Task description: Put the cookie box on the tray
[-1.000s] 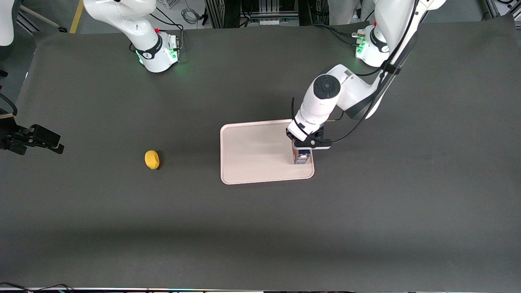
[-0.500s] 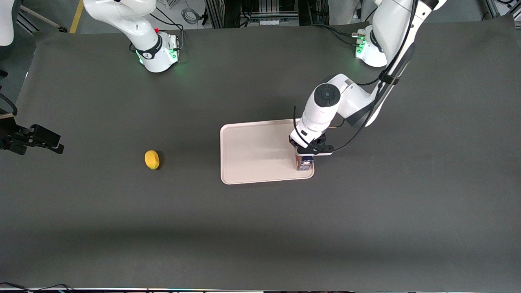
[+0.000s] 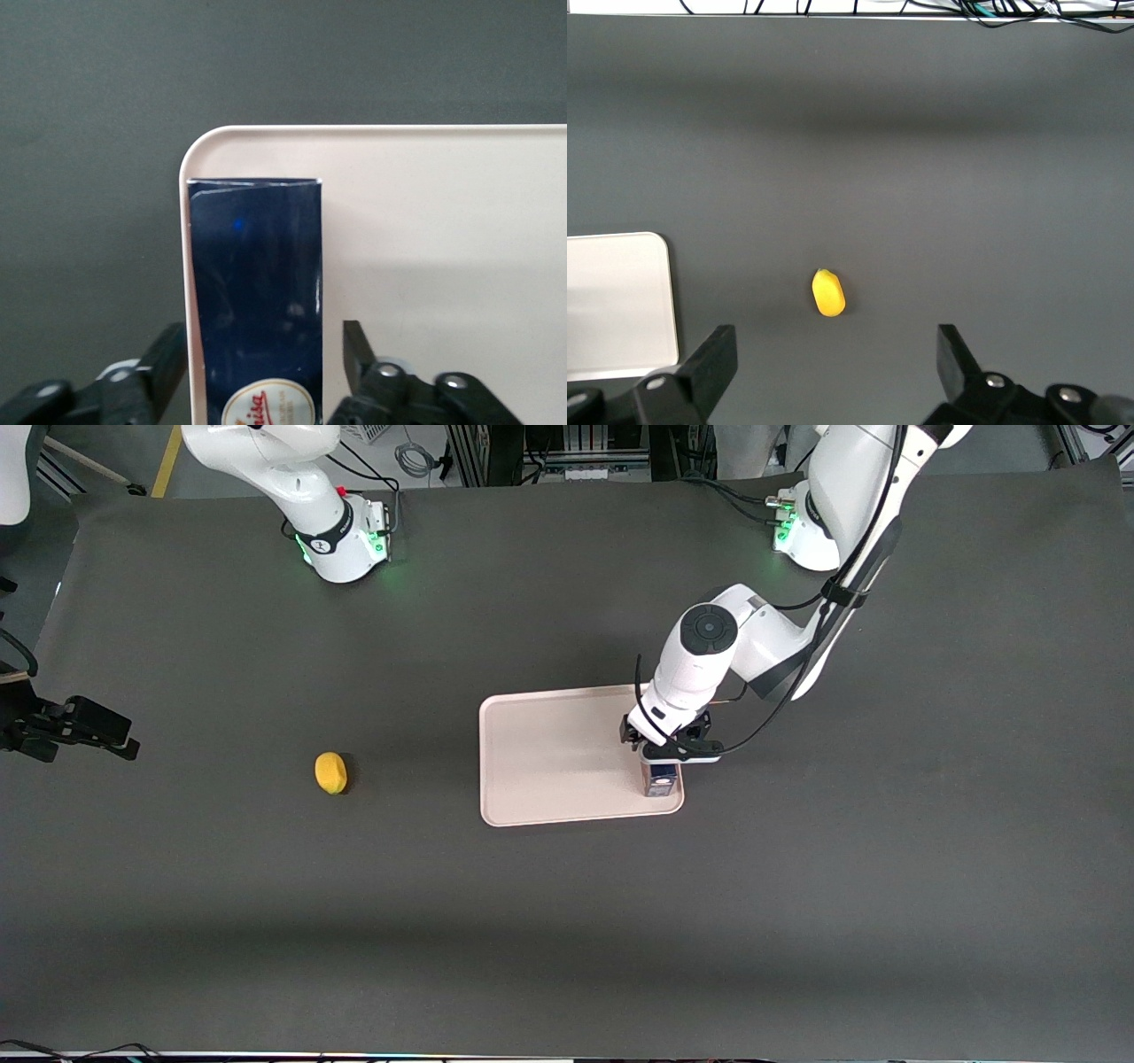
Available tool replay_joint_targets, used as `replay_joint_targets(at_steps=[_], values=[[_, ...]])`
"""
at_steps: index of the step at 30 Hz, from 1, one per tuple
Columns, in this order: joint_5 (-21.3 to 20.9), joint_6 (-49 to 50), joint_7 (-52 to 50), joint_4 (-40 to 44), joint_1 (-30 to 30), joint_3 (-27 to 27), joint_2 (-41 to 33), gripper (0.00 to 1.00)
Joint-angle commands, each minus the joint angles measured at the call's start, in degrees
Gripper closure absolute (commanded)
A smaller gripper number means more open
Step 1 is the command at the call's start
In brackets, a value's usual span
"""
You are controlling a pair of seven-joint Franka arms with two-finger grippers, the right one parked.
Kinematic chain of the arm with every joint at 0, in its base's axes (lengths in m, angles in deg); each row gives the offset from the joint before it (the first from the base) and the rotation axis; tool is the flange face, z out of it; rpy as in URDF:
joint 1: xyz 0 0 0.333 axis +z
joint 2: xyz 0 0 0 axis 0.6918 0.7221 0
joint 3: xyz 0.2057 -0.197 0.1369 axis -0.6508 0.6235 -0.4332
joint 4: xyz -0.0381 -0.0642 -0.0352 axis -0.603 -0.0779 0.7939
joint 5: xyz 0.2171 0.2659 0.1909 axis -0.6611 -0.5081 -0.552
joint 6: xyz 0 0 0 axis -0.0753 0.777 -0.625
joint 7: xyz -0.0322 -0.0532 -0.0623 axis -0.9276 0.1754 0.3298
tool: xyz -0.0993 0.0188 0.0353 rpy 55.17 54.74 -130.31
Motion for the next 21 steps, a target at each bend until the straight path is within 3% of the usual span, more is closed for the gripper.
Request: replay_joint_targets(at_steps=[1, 21], values=[[-1.12, -0.10, -1.72, 1.15, -1.27, -0.93, 0.48, 0.00], [-0.95, 2.09, 3.01, 5.72, -0.39, -3.30, -3.64, 0.00]])
